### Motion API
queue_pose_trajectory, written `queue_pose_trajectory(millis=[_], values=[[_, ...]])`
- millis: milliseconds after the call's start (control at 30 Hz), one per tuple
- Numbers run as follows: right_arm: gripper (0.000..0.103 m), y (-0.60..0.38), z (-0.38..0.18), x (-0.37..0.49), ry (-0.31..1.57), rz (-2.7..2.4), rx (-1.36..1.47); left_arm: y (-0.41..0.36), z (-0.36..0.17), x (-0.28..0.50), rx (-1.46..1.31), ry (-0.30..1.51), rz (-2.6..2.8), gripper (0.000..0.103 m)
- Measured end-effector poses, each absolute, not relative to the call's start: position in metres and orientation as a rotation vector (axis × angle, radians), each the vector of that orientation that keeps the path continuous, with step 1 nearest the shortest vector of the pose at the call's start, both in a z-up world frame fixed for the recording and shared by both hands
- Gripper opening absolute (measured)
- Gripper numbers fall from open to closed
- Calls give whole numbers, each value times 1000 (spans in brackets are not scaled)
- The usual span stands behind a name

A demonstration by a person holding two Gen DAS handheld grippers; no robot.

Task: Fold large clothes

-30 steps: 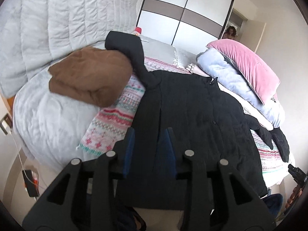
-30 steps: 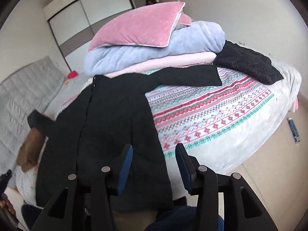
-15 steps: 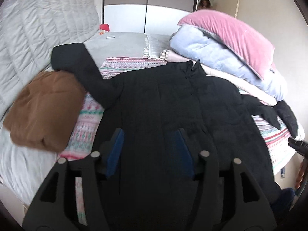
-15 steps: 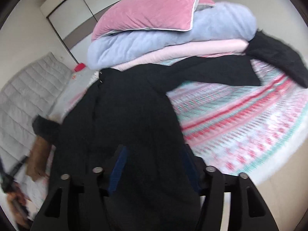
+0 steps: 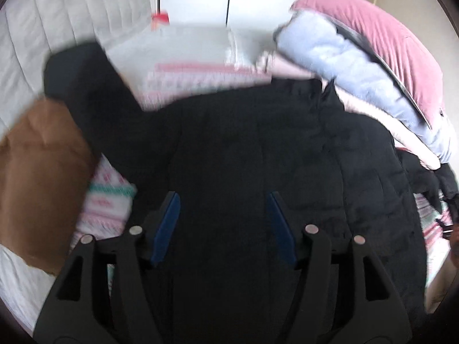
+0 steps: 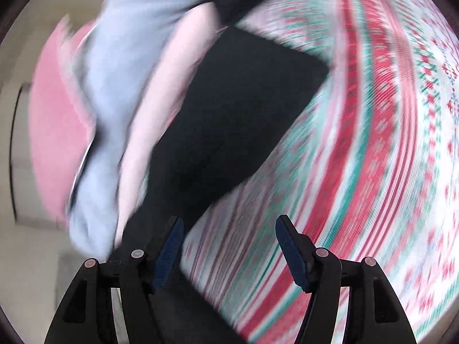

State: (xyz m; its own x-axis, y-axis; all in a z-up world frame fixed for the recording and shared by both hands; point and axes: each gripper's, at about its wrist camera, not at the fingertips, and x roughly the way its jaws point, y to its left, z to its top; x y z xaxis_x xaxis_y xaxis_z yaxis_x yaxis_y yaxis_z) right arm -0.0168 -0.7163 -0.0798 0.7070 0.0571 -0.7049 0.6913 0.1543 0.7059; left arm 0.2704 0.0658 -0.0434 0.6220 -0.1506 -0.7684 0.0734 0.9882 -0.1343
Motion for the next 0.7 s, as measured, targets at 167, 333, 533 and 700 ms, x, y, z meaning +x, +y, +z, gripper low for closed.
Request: queue_pose_trajectory(millis=[167, 333, 533, 700], values=[[67, -749, -94, -6, 572, -607, 1374, 76, -46, 271, -76, 864, -80, 64], [7, -752, -71, 26, 589, -657, 1139, 81, -62, 282, -107, 919, -68, 64], [6, -732, 42, 22, 297, -652, 728, 90, -62, 284, -74, 902, -19, 64], [6, -744, 1, 39, 456, -770, 695, 101, -58, 283, -124, 902, -15, 64]])
